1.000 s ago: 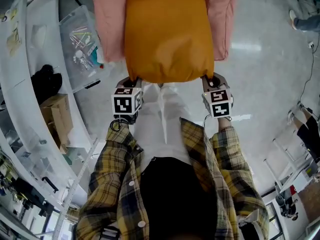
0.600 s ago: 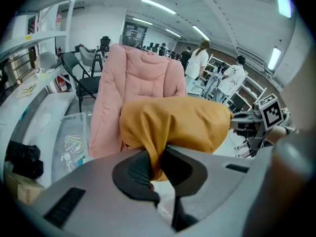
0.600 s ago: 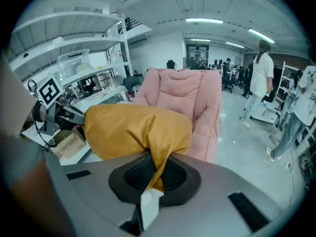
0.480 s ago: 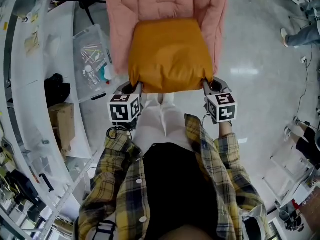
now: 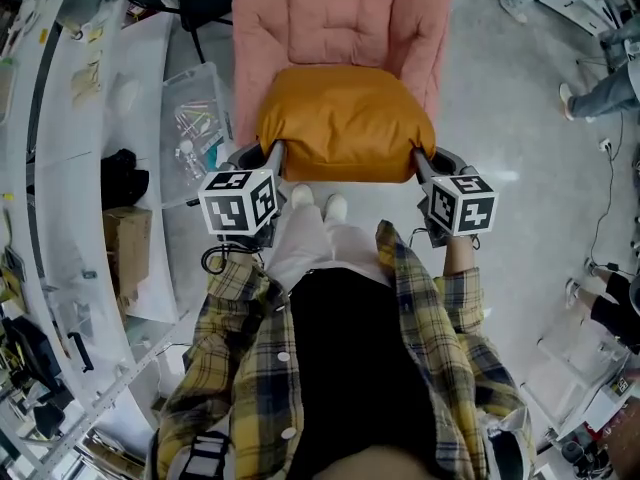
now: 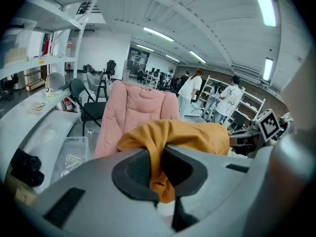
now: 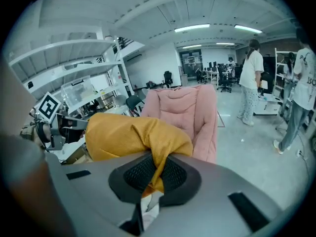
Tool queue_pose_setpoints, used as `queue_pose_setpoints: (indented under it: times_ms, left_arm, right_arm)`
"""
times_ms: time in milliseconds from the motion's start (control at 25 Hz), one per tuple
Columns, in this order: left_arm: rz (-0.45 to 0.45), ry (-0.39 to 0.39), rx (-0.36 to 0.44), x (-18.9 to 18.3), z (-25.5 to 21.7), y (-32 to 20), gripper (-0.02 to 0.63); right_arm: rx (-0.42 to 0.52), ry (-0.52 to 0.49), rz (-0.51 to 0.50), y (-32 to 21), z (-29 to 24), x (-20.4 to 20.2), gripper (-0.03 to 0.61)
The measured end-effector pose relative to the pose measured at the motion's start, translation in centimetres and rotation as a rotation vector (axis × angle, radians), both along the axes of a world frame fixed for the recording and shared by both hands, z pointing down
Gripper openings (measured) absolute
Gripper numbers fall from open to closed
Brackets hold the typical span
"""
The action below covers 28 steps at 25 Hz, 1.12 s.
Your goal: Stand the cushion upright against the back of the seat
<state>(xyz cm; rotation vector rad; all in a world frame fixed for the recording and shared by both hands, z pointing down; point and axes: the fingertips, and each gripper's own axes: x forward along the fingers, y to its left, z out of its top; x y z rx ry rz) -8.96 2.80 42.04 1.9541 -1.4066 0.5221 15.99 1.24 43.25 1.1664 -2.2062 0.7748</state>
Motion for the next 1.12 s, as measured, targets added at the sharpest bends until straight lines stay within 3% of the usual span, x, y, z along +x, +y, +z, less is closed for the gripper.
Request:
queue_pose_setpoints:
  times_ms: [200,560,840,1120]
  left_arm:
    - [0.010,0.014,0.056,0.3,-1.7,-1.8,0.038]
    - [-0.009,0.019,0.071,-0.7,-3.1,-5.3,0.040]
    - [-0.021,0.023,0.030,-2.5,-1.9,-9.5,0.041]
    - [0.023,0.038,-0.014,-3.5,0.2,-17.2,0.041]
  right_arm:
    - [0.015,-0.020,0.008,-1.3,-1.7,0.3,0.029]
    - [0.038,-0.018,-0.005,-5.2,-3.5,-0.8,0.030]
    - [0.014,0.004,-0.016,-9.6,-2.7,-2.5,0.031]
    - [-0.045,0.002,0.029,-16.6,-0.5,-3.5,0.031]
